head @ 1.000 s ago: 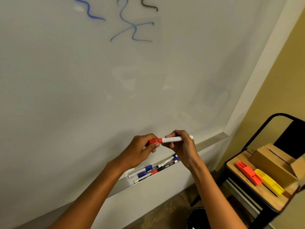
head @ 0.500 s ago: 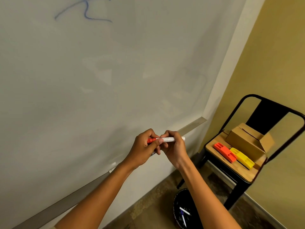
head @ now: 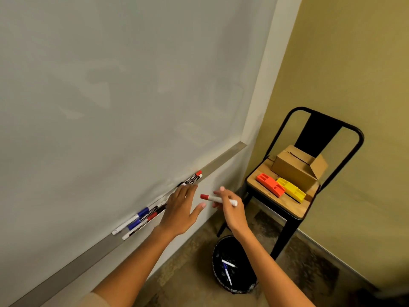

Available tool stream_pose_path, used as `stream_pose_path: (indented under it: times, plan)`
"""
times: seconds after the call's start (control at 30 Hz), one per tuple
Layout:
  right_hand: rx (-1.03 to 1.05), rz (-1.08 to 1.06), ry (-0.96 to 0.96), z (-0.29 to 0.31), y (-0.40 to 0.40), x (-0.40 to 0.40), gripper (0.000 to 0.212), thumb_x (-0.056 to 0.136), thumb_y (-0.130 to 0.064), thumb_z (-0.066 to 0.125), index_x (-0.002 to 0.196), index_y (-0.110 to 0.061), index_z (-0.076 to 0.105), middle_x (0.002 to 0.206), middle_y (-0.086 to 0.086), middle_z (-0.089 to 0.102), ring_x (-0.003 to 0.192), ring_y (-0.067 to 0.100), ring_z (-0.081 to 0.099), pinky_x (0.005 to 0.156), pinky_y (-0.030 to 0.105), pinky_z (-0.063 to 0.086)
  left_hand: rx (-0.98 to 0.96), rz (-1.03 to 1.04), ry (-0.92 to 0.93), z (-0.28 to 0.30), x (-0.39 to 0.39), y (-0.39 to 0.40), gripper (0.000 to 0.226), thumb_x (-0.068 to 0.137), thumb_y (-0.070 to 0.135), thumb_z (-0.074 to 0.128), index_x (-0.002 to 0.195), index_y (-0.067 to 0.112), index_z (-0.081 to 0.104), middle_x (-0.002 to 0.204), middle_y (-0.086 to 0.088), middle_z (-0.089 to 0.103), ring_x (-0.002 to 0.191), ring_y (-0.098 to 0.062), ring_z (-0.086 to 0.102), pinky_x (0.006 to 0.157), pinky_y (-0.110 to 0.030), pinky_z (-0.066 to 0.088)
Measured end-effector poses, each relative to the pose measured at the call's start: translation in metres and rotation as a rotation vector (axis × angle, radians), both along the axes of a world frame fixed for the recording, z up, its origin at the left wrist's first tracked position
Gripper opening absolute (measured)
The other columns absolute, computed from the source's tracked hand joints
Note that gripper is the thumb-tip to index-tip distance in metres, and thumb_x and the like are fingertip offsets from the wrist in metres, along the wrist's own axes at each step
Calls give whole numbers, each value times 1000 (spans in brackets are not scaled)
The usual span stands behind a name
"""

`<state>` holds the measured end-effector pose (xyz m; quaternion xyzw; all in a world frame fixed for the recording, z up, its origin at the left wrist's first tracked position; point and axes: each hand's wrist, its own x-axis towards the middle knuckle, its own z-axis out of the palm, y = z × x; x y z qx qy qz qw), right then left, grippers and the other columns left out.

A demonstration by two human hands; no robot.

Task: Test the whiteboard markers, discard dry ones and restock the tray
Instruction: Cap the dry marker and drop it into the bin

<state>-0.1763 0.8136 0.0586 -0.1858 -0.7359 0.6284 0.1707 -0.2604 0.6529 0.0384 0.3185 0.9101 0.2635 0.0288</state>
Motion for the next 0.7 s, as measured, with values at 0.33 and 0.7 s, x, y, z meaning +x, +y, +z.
stream_pose_path:
  times: [0.33,0.7]
  plan:
    - [728,-16,-328,-104,47,60,49,100,-49,48,145,-30,44,140,-10,52,126,14,47,102,35,39,-306,-114,48,-71,29,40,91,80,79,-3,155,28,1,159,1,-15,147,-24,-16,119,-52,-1]
    - [756,-29,-652,-139,81,86,80,94,-67,41,158,-35,5,166,1,13,152,30,16,120,57,16,-382,-178,26,-97,48,73,85,85,76,6,155,28,5,164,-4,-6,148,-26,-12,117,-54,-1]
